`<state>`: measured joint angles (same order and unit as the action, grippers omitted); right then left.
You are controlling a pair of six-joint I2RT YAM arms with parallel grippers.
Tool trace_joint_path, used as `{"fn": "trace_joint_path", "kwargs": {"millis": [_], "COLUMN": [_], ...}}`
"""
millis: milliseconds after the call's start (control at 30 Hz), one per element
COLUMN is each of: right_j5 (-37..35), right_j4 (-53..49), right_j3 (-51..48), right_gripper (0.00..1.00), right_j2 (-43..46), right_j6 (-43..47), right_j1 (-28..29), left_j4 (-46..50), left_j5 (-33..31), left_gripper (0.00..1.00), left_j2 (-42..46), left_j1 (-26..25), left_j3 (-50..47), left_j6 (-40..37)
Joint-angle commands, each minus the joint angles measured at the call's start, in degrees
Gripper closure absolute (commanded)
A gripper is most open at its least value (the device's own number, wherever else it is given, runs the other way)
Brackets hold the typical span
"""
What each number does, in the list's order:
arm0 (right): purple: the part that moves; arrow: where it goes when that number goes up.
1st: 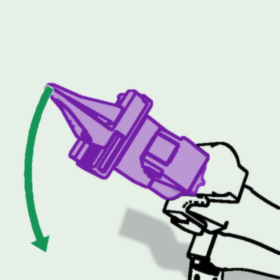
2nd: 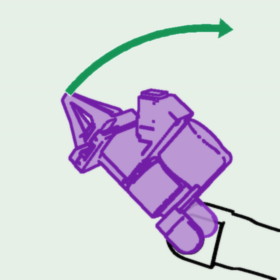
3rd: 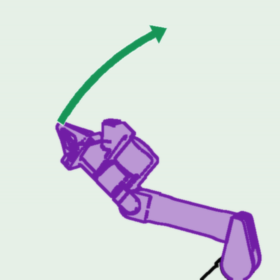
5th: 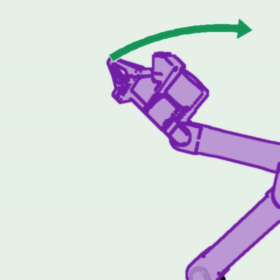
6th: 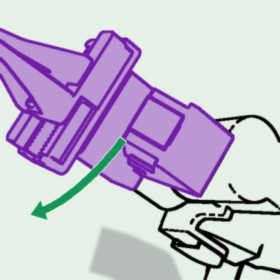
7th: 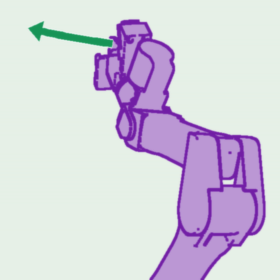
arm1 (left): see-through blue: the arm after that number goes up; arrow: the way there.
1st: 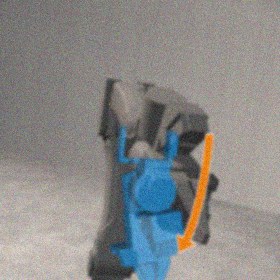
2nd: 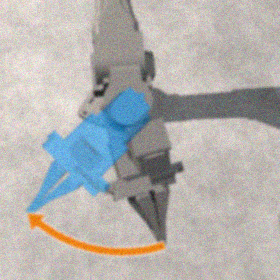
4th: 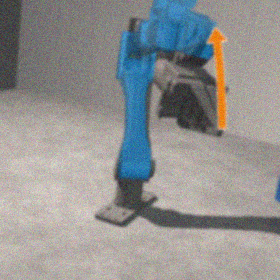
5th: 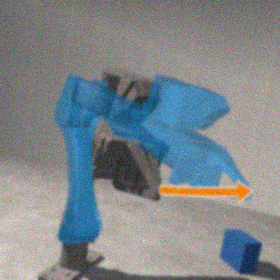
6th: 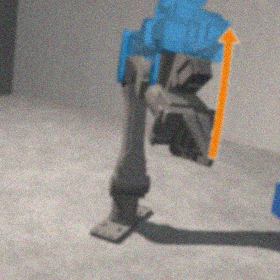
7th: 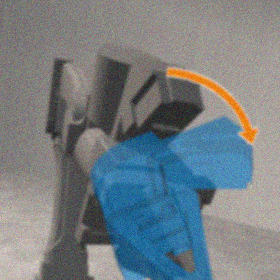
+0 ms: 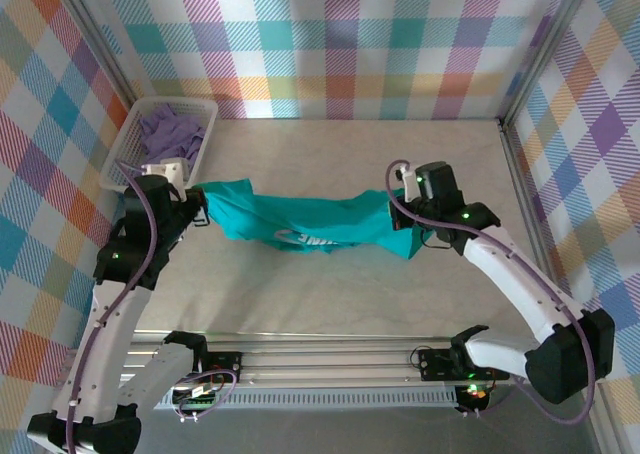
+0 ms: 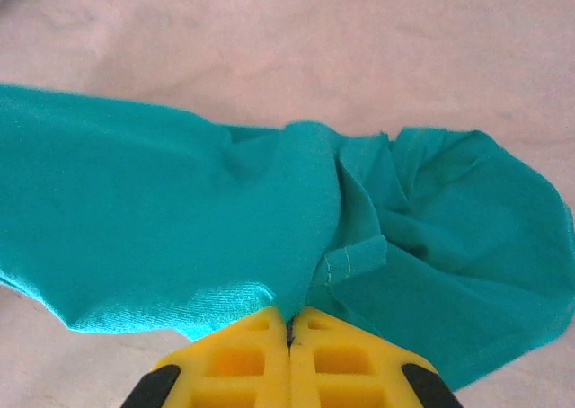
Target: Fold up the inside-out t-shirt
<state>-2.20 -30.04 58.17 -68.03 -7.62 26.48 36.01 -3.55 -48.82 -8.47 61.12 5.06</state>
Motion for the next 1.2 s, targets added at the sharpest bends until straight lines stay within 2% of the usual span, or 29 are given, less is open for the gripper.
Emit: {"fn": "trace_joint_path", "kwargs": {"millis": [0, 233, 300, 400, 533, 667, 833, 1167], "right_j5": [-2.31, -1.63, -0.90, -0.60, -0.02, 4.55, 10.27, 10.76], "right_j4": [-0.56, 7.01, 7.12, 6.34, 5.62, 7.03, 9.60, 10.37], "right_j3": [-1.41, 1.05, 2.60, 2.04, -2.44, -6.66, -6.83, -2.87], "right_gripper": [0.97, 0.88, 0.81, 0.68, 0.58, 0.55, 0.55, 0.57], "right_j2": [-4.61, -23.12, -27.13, -26.65, -21.28, -19.03, -22.08, -28.43], "right_j6": [-0.40, 0.52, 1.04, 1.20, 0.45, -1.05, -2.05, -2.21], "right_j1": [2.05, 3.07, 3.05, 3.04, 2.26, -1.11, -3.10, -3.01], "left_j4": [-0.17, -0.59, -0.85, -0.92, -1.80, -2.17, -2.30, -2.48], "left_j5": [-2.80, -1.10, -0.52, -0.06, 0.70, 1.68, 2.40, 3.13], "left_gripper": [1.00, 1.00, 1.00, 1.00, 1.00, 1.00, 1.00, 1.00], "left_j2": [-1.48, -3.90, -3.99, -4.07, -4.16, -4.82, -4.66, -4.10], "left_j1": [0.80, 0.81, 0.82, 0.82, 0.82, 0.82, 0.78, 0.80], "left_j3": [1.32, -0.36, -0.74, -1.09, -1.92, -2.15, -2.10, -2.24], "left_j6": [-0.87, -1.90, -2.00, -2.31, -2.36, -2.60, -2.60, -2.53]}}
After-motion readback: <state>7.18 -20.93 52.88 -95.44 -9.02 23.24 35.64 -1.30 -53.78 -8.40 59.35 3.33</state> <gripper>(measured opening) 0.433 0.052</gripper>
